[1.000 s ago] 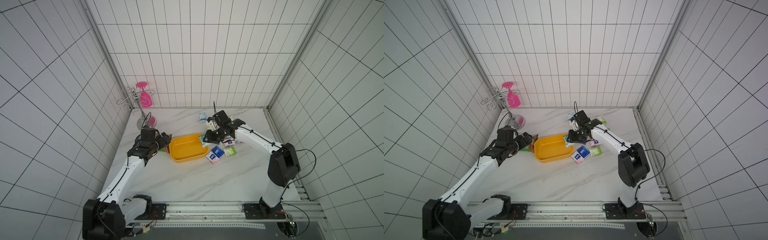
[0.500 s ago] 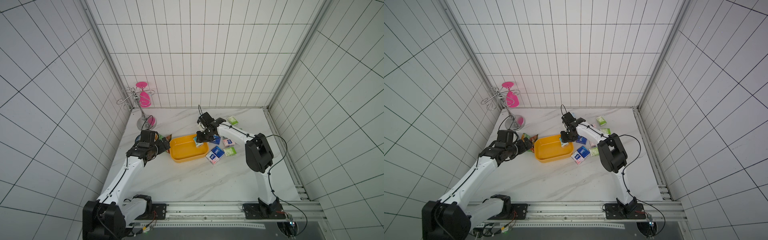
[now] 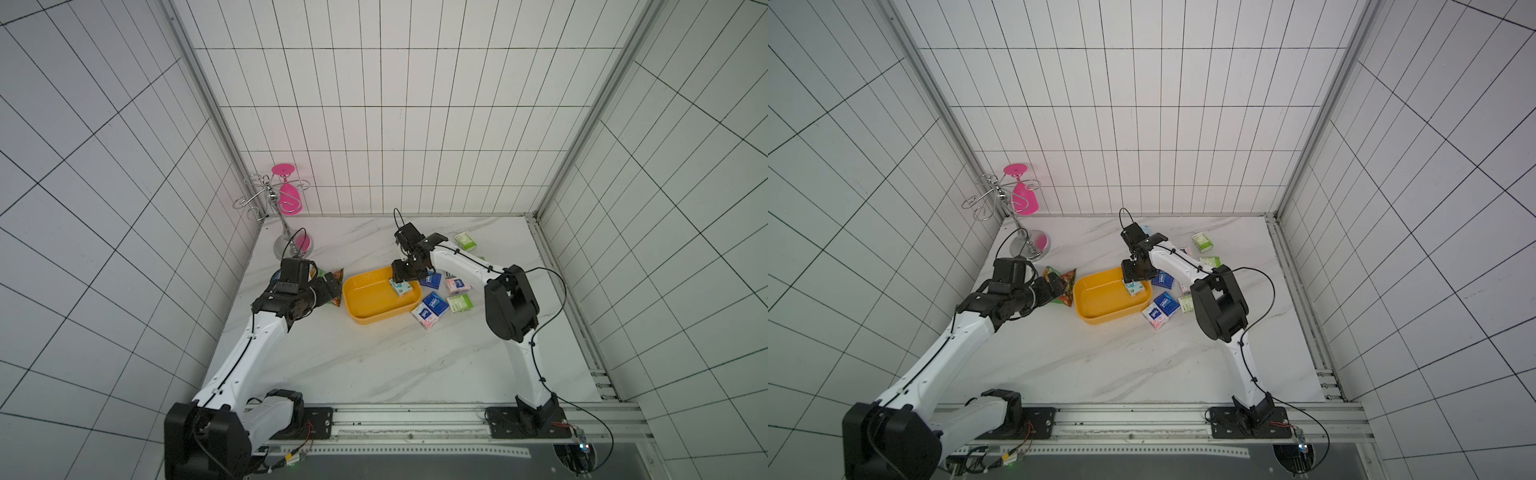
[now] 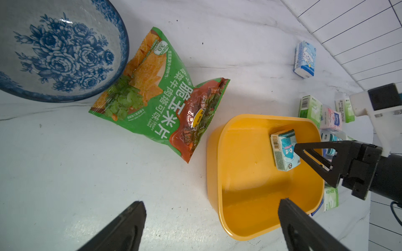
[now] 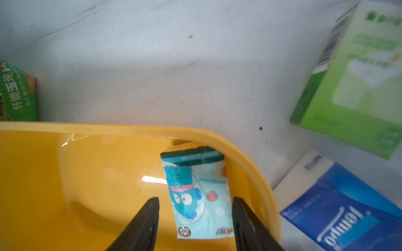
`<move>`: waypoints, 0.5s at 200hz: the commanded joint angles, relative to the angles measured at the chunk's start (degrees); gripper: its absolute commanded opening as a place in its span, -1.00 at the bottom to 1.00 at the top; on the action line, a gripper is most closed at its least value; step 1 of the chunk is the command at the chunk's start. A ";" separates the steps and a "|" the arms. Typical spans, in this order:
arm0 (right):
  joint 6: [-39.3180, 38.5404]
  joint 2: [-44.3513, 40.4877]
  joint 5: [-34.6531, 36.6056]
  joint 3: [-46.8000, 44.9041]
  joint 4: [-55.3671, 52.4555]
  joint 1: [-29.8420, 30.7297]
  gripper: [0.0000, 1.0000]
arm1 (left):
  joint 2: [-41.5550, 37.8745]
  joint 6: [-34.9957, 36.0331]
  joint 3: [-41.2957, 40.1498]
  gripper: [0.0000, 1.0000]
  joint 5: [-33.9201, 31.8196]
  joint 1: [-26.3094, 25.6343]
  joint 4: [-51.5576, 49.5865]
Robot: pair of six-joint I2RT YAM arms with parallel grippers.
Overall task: Put the pocket tissues into the storage box
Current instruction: Place the pocket tissues in the storage box.
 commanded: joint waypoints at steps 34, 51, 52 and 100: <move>-2.34 -14.04 0.98 -5.83 -4.48 -1.79 0.15 | 1.71 0.75 2.32 0.96 3.31 -0.05 2.16; -4.17 -17.56 0.29 -9.47 -5.67 -3.36 0.16 | 3.17 1.30 3.23 0.96 3.98 0.26 2.16; -4.20 -17.69 0.29 -9.65 -5.80 -3.48 0.15 | 3.27 1.27 3.33 0.96 3.97 0.25 2.12; -0.44 -24.22 -3.95 -19.18 -9.02 -12.32 0.15 | 9.60 -2.24 8.30 0.96 6.06 0.32 0.75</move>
